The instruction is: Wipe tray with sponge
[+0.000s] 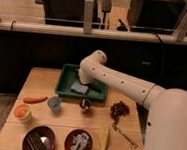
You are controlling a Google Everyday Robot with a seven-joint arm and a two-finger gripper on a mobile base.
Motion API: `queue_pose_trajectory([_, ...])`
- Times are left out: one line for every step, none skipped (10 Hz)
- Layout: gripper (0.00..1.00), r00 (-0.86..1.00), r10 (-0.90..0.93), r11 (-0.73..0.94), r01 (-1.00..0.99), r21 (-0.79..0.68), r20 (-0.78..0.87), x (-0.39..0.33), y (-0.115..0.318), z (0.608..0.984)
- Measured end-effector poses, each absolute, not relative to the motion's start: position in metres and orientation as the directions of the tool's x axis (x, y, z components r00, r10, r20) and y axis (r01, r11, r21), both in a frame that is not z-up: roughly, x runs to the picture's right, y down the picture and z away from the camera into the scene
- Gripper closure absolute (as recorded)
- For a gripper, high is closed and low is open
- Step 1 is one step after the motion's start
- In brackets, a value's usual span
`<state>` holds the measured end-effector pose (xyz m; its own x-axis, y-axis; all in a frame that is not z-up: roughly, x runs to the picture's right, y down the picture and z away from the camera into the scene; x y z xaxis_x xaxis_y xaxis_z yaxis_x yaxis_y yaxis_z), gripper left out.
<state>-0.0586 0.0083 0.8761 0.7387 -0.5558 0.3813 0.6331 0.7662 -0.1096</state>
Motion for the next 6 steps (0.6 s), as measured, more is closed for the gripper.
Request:
queue_pose_trajectory([0.20, 0.699, -0.603, 0.729, 0.678, -0.090, 0.385, -0.060, 0.010, 0.882])
queue_pose_trajectory([0.20, 0.678, -0.626, 0.709, 0.700, -0.081, 0.385, -0.059, 0.011, 0.886])
queue_pose_trajectory([0.20, 0.650, -0.657, 0.680, 0.729, -0.070, 0.383, -0.058, 0.012, 0.890])
queue_pose_trajectory([0.20, 0.600, -0.701, 0.630, 0.775, -0.060, 0.386, -0.060, 0.016, 0.897])
queue_pose_trajectory([0.20, 0.568, -0.724, 0.595, 0.801, -0.060, 0.391, -0.062, 0.019, 0.902])
queue_pose_trajectory([0.20, 0.525, -0.748, 0.551, 0.832, -0.063, 0.407, -0.062, 0.022, 0.909])
